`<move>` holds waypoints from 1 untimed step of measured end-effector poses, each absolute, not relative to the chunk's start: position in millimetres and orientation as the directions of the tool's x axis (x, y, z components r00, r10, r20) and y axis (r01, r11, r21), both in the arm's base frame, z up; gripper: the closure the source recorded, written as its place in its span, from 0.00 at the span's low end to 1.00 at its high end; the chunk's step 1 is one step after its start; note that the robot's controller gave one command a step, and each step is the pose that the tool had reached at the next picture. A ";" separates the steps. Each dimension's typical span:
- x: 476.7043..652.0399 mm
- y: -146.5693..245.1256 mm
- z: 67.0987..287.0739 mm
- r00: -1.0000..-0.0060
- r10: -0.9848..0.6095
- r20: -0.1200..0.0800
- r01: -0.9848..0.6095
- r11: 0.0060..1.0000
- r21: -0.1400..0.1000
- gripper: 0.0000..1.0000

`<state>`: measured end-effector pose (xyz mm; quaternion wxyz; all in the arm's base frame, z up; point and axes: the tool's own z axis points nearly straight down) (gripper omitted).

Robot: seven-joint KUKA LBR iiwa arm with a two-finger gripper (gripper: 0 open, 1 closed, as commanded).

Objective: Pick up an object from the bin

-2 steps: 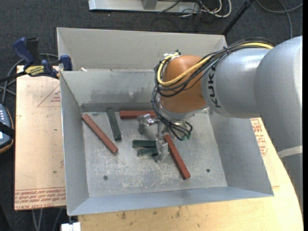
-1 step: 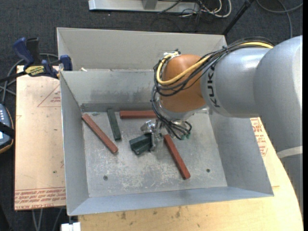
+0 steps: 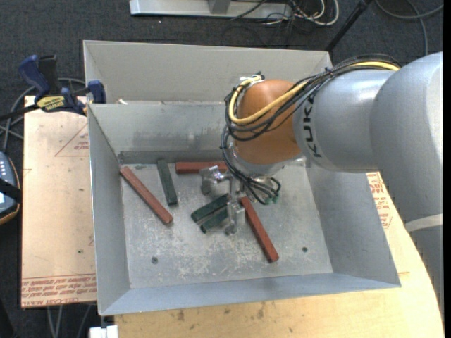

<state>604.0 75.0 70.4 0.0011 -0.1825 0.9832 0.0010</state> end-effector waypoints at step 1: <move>603.9 74.9 70.5 -0.933 -0.359 -0.002 -0.359 0.933 0.002 1.00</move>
Offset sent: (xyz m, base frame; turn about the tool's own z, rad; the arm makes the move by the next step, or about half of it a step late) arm 0.0000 0.0000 0.0000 0.0000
